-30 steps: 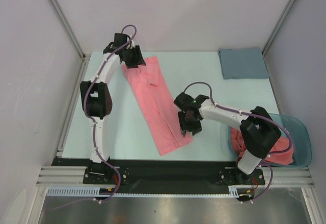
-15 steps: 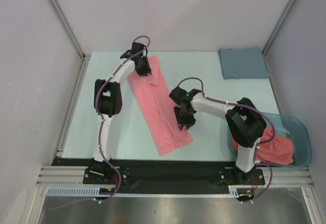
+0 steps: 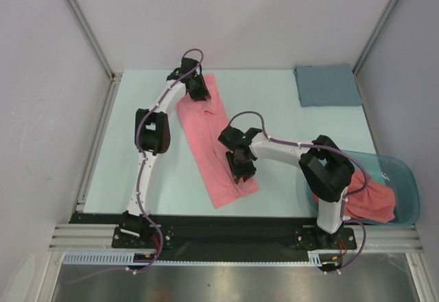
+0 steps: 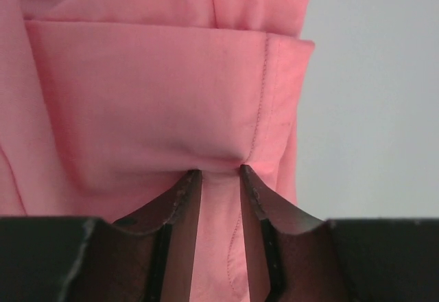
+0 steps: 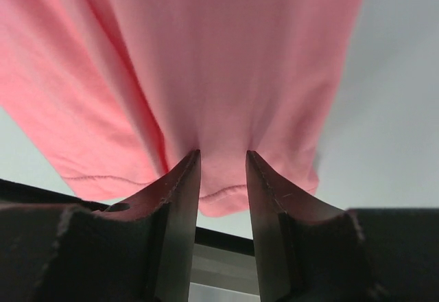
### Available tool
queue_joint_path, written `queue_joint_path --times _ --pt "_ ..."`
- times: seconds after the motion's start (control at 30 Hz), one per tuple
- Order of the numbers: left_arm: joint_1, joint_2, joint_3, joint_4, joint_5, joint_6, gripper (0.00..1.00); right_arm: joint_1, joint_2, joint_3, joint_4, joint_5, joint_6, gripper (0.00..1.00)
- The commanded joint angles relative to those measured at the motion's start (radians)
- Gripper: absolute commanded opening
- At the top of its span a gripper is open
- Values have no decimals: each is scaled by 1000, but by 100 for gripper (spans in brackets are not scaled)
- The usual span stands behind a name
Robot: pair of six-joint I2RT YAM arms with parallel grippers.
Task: Fold and stack the t-shirts
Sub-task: Fold the tshirt
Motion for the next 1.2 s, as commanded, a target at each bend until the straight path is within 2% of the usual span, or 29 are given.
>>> queue_joint_path --times 0.0,0.07,0.17,0.33,0.47,0.5,0.53,0.57,0.6,0.63,0.67,0.7,0.8,0.83,1.0,1.17 --pt "-2 28 18 13 63 10 38 7 -28 2 -1 -10 33 39" --pt "0 -19 -10 12 28 37 42 -2 -45 1 -21 12 16 40" --pt "0 -171 -100 10 -41 77 50 -21 -68 -5 -47 54 -10 42" --pt "-3 -496 -240 -63 -138 122 57 -76 -132 -63 -57 59 -52 47" --pt "-27 -745 -422 -158 -189 125 56 -96 -189 -116 -46 35 -82 48" --pt "-35 -795 -549 -168 -186 119 53 -97 -198 -125 -40 32 -88 48" --pt "-55 -911 -624 -162 -168 94 50 -99 -211 -145 -23 25 -96 47" --pt "-70 -966 -707 -148 -152 79 46 -102 -221 -154 -14 22 -98 43" --pt "-92 -1027 -864 -116 -148 68 33 -103 -240 -163 -3 -3 -98 41" --pt "-116 -1079 -936 -100 -120 57 27 -106 -248 -172 11 -14 -98 36" --pt "-177 -1172 -999 -94 -131 48 24 -108 -254 -185 35 -25 -95 28" --pt "-208 -1211 -1113 -90 -138 30 23 -110 -264 -189 48 -40 -91 26" --pt "-308 -1322 -1302 -28 -109 -96 16 -110 -268 -197 72 -50 -87 20" --pt "-357 -1339 -1331 -10 -121 -113 14 -111 -266 -197 85 -56 -87 17" --pt "-459 -1347 -1476 55 -123 -218 4 -113 -264 -241 126 -100 -81 2" --pt "-517 -1314 -1585 200 -115 -286 0 -113 -260 -289 166 -113 -72 0"
